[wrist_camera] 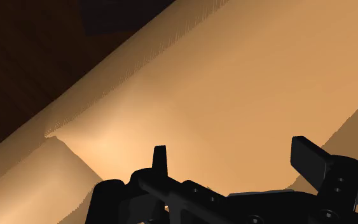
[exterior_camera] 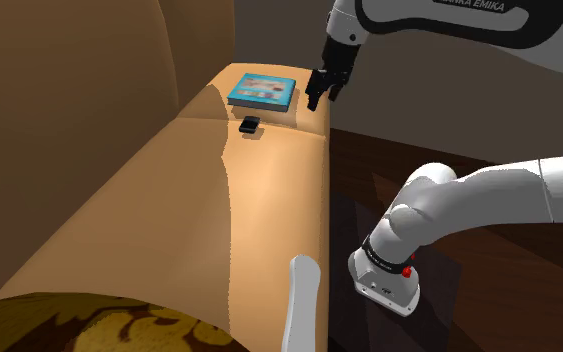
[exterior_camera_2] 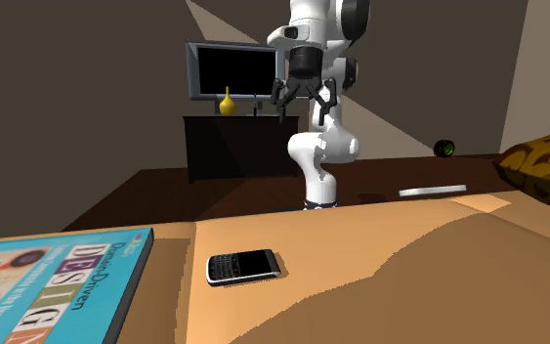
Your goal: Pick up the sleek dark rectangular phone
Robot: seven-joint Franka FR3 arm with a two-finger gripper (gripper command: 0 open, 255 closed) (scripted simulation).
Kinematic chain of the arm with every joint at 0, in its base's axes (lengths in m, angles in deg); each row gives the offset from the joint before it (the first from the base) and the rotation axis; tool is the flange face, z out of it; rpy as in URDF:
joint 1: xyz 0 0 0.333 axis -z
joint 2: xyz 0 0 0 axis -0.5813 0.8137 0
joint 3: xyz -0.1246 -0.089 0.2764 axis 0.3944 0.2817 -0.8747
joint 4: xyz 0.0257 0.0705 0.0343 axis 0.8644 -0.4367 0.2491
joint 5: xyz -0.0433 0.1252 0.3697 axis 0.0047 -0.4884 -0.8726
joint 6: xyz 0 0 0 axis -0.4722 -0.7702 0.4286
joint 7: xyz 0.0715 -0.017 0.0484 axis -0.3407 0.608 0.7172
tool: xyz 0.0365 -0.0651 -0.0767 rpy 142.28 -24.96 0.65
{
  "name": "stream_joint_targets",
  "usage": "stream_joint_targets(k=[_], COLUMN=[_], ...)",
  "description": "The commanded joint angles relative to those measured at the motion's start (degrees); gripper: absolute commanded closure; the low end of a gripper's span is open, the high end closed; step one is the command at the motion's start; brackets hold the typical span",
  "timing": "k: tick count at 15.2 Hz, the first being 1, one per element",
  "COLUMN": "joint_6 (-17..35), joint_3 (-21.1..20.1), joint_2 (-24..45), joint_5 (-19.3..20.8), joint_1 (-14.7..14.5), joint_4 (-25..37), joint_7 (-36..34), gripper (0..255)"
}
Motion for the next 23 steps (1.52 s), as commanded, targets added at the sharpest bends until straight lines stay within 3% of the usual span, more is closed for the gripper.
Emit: stream_joint_targets(k=[1,12,23], joint_6=[0.0,11.25,13.16], joint_3=[0.0,-7.66,-8.36], joint_2=[0.0,25.97,52.9], joint_5=[0.0,-0.18,4.09], joint_1=[0.0,4.95,7.49], joint_4=[0.0,10.41,30.31], joint_7=[0.0,-23.64,-44.94], gripper=[0,0,0])
